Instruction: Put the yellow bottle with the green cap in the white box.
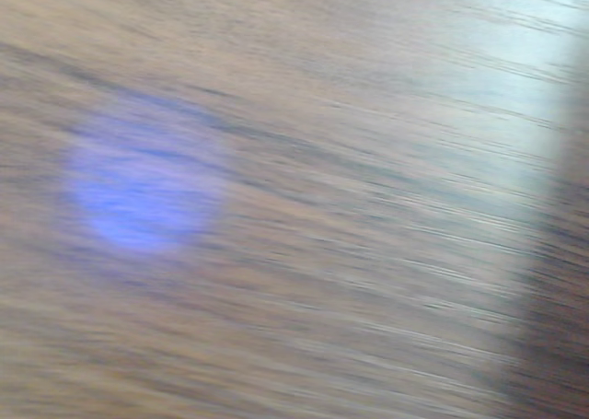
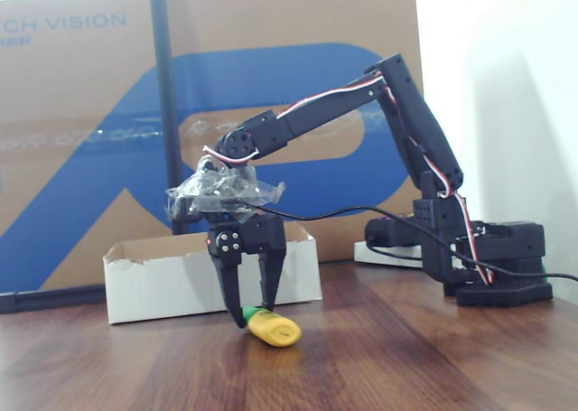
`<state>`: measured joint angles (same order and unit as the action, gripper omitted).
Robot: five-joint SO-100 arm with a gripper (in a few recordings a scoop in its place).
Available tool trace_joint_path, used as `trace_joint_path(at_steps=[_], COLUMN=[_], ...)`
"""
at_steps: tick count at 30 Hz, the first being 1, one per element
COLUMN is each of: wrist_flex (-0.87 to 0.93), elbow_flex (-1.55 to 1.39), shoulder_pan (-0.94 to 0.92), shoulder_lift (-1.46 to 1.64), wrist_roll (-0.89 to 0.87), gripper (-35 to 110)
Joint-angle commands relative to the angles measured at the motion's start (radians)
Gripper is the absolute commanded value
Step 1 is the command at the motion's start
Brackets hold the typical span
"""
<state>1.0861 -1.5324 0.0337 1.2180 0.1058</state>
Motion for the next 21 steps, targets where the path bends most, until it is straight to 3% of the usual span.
trace_joint_path(at_steps=[1, 21], wrist_flex=[0.011, 0.195], elbow_flex=[0.005, 0.043], shoulder_pan=[-0.012, -0.137], shoulder_lift=[0.133, 0.621], wrist_roll=[-0.012, -0.038], gripper=[0, 0])
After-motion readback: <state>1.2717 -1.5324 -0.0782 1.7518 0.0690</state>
